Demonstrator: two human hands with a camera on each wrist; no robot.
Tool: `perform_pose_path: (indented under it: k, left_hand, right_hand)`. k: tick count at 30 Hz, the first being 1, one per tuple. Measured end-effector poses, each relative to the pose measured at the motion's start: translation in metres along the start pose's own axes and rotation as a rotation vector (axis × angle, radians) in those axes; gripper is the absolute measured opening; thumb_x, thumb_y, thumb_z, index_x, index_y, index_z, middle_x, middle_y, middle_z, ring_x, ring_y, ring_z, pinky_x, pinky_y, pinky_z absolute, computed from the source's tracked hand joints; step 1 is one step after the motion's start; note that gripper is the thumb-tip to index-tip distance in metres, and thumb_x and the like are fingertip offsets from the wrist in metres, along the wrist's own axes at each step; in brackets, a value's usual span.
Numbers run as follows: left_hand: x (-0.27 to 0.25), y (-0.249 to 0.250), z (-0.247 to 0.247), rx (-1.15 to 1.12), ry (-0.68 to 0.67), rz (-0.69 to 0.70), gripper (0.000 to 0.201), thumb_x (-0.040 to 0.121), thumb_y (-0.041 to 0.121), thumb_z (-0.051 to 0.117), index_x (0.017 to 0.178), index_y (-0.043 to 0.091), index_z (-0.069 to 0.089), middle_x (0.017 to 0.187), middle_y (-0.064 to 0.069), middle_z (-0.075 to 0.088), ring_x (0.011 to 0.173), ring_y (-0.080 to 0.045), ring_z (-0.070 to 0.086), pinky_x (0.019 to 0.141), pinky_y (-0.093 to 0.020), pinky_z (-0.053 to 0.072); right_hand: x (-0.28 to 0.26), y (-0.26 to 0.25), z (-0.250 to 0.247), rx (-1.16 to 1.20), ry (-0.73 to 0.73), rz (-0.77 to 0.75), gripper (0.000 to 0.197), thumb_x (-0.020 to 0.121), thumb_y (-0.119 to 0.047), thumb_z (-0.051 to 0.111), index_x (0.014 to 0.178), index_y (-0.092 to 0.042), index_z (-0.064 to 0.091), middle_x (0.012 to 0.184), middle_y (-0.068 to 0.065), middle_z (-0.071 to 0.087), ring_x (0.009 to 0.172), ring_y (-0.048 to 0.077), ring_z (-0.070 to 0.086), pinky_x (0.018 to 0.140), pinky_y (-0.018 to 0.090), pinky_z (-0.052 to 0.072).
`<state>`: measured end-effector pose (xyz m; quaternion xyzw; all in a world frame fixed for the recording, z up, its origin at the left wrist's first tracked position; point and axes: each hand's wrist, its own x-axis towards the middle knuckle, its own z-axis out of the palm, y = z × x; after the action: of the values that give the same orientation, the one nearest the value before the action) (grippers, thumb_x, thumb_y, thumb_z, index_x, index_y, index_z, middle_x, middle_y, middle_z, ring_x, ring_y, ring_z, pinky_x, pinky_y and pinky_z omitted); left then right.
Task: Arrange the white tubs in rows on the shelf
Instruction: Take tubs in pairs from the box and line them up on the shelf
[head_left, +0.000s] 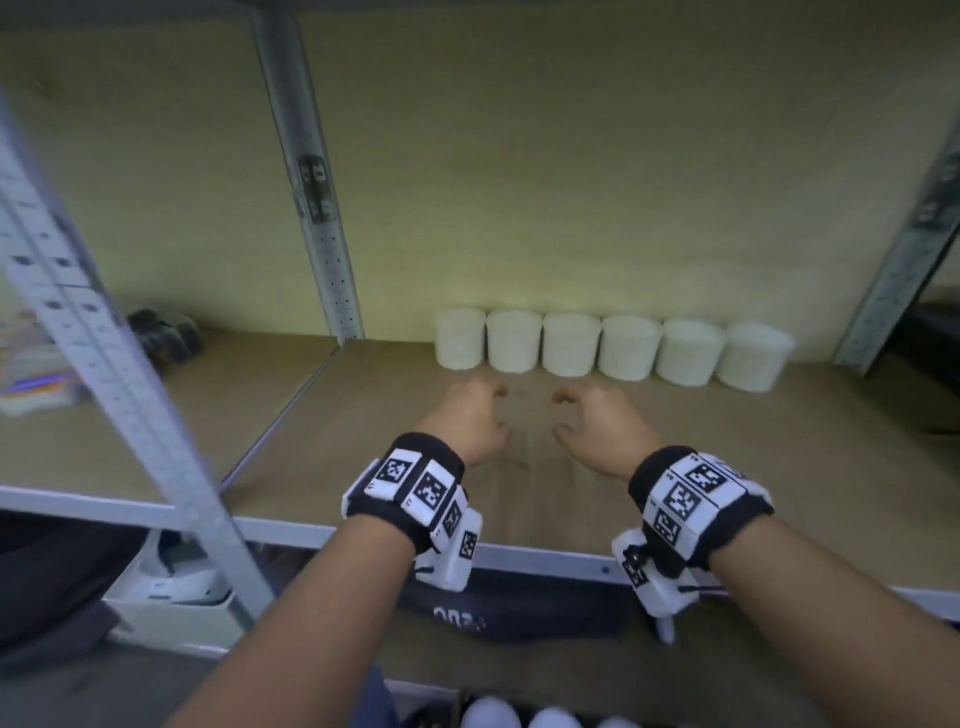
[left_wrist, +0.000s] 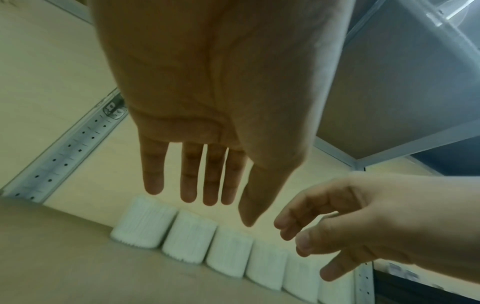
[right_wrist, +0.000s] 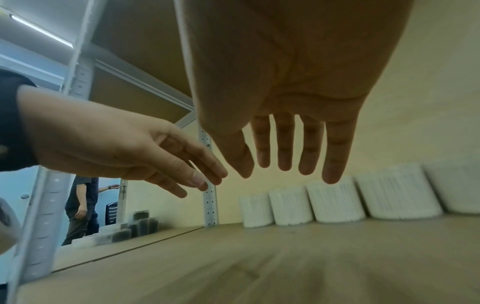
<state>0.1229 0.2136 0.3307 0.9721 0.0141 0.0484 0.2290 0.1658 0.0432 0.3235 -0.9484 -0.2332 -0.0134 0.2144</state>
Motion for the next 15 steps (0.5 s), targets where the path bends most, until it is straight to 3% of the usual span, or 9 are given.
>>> perform_pose_path:
  k: [4, 8, 15]
  left_hand:
    - [-0.052, 0.006, 0.013, 0.024, -0.013, 0.012, 0.046, 0.088, 0.023, 0.059, 0.132, 0.014, 0.051, 0.136, -0.005, 0.052, 0.126, -0.02, 0.048, 0.105, -0.032, 0.04]
    - [-0.095, 0.01, 0.036, -0.008, -0.034, 0.007, 0.039, 0.087, 0.024, 0.06, 0.125, 0.016, 0.055, 0.129, -0.003, 0.055, 0.117, -0.019, 0.053, 0.096, -0.026, 0.041]
    - [-0.148, -0.005, 0.105, -0.033, -0.224, -0.073, 0.034, 0.082, 0.025, 0.066, 0.114, 0.014, 0.062, 0.119, -0.005, 0.061, 0.108, -0.02, 0.059, 0.094, -0.028, 0.047]
  right_hand:
    - [-0.053, -0.006, 0.01, 0.027, -0.016, 0.027, 0.041, 0.085, -0.024, 0.059, 0.126, -0.018, 0.057, 0.132, 0.003, 0.055, 0.122, 0.023, 0.051, 0.101, 0.037, 0.045]
    - [-0.101, -0.004, 0.021, 0.028, -0.048, 0.038, 0.04, 0.085, -0.022, 0.057, 0.125, -0.018, 0.056, 0.129, 0.003, 0.054, 0.116, 0.024, 0.054, 0.095, 0.037, 0.05]
    - [-0.175, 0.027, 0.069, 0.027, -0.154, 0.135, 0.036, 0.085, -0.028, 0.062, 0.12, -0.018, 0.06, 0.12, 0.003, 0.058, 0.112, 0.021, 0.057, 0.098, 0.032, 0.047]
